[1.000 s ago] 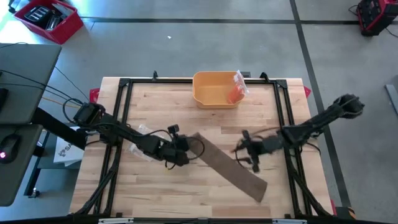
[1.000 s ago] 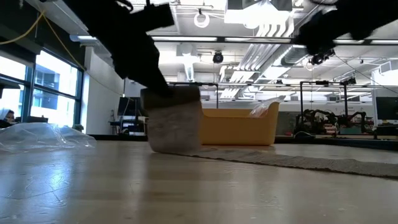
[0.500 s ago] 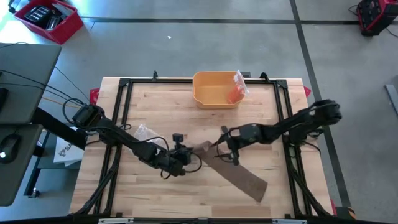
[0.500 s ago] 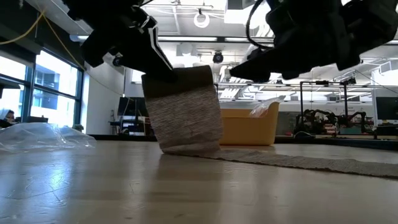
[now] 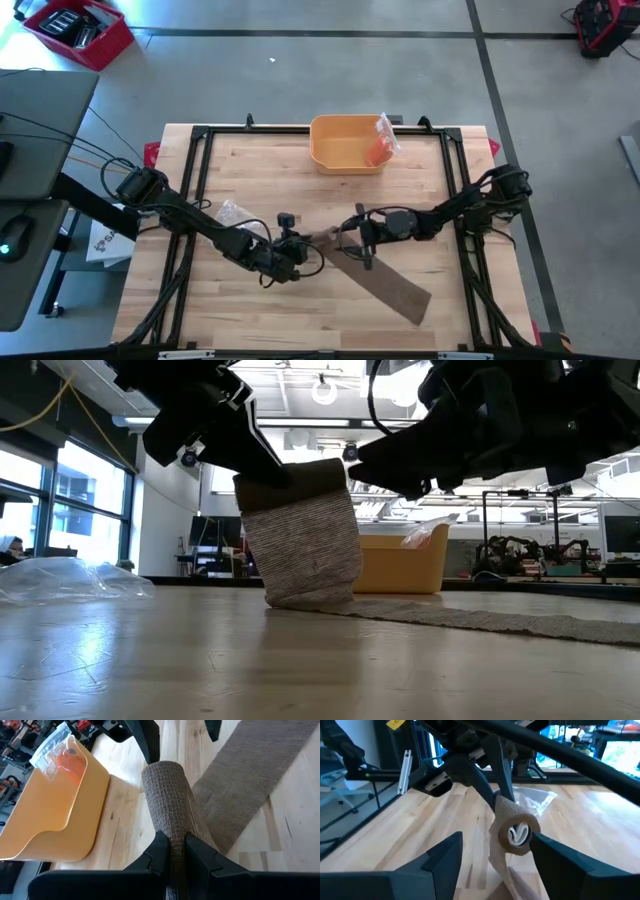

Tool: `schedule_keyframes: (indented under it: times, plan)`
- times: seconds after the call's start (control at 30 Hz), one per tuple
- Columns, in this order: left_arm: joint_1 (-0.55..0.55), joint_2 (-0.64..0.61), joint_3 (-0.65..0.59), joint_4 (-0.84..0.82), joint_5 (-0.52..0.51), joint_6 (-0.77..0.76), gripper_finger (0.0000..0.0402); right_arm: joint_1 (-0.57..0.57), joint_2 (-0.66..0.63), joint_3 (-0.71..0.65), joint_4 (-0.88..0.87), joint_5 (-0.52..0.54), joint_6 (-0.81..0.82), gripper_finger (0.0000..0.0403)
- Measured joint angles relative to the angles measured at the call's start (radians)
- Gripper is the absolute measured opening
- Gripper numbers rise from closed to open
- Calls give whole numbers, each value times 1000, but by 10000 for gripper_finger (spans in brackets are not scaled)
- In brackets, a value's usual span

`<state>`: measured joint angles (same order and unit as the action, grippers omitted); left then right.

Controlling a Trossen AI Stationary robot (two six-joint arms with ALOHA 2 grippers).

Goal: Roll bandage
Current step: Roll the brown bandage

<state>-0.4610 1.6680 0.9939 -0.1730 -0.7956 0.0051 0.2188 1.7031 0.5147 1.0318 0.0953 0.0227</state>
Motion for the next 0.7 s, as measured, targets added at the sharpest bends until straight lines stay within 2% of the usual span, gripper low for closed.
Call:
schedule_keyframes:
  times: [0.2, 0.33, 0.47, 0.7]
  plan:
    - [0, 0, 0, 3, -1, 0, 35, 5, 17, 49, -33, -35, -3, 226]
    - [-1, 0, 0, -4, -9, 0, 35, 11, 18, 77, -85, -12, 4, 226]
    - [0, 1, 0, -6, -22, 0, 35, 11, 18, 87, -116, 27, 74, 226]
    - [0, 1, 0, 1, -36, 0, 35, 7, 18, 87, -119, 9, 159, 226]
